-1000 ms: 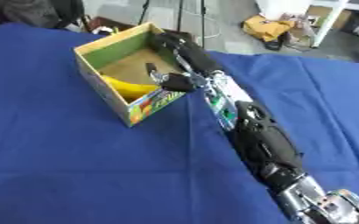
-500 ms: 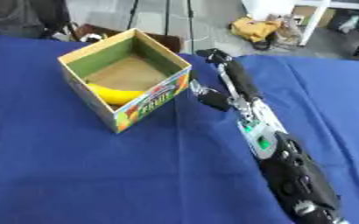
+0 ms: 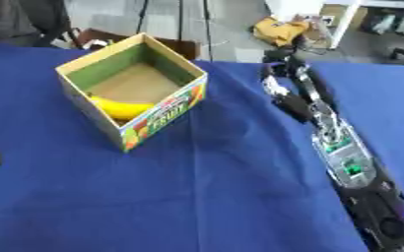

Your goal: Pick up objects on the table and place them in the box.

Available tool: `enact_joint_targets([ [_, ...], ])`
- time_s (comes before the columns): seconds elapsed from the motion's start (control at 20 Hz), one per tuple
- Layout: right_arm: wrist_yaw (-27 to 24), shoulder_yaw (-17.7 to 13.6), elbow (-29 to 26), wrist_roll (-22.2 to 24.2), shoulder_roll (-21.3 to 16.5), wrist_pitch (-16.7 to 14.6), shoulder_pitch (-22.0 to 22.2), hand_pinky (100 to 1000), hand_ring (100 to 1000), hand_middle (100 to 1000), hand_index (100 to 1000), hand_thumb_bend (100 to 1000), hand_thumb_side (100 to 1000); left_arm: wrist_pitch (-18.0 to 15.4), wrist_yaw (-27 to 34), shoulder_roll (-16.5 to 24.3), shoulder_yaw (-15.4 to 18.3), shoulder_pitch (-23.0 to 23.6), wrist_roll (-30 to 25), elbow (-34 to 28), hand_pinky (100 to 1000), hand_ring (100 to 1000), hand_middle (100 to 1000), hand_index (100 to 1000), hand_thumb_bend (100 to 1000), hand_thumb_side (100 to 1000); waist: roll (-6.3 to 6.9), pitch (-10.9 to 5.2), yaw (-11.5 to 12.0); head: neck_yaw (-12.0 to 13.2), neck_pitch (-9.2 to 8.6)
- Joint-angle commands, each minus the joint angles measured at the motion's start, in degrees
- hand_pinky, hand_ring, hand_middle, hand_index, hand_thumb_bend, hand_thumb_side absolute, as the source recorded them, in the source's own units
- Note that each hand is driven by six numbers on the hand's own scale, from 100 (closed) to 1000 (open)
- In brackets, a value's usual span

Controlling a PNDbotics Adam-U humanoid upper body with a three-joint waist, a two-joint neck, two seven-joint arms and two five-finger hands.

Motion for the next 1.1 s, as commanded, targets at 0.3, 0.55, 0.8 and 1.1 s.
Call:
enact_joint_targets([
  [0.3, -0.3, -1.6, -2.6, -0.2, -2.6, 0.0, 1.7, 821, 749, 779, 888, 100, 701, -0.1, -0.1, 0.8, 0.9, 0.0, 0.5, -0.6, 628, 584, 655, 726, 451, 918, 0.47, -1.16, -0.7, 0.4, -0.46],
  [0.55, -0.9, -1.9, -2.5, -0.4, -2.3, 0.0, 2.7, 823, 748, 779, 888, 100, 706, -0.1, 0.0, 0.5, 0.9, 0.2, 0.7, -0.5, 628, 584, 658, 726, 453, 916, 0.48, -1.42, -1.0, 0.4, -0.68],
  [0.8, -2.4, -2.2, -2.7, -0.3, -2.1, -0.1, 3.3, 825, 748, 780, 890, 100, 705, -0.1, 0.0, 0.5, 1.2, 0.3, 1.3, -0.4, 627, 584, 660, 725, 454, 915, 0.54, -1.59, -1.2, 0.4, -0.59],
  [1.1, -3.6, -2.6, -2.7, -0.1, -1.9, -0.3, 4.1, 825, 747, 780, 890, 100, 707, 0.0, 0.1, 0.5, 1.2, 0.5, 1.9, -0.1, 626, 585, 661, 721, 454, 915, 0.64, -1.79, -1.5, 0.5, -0.41],
])
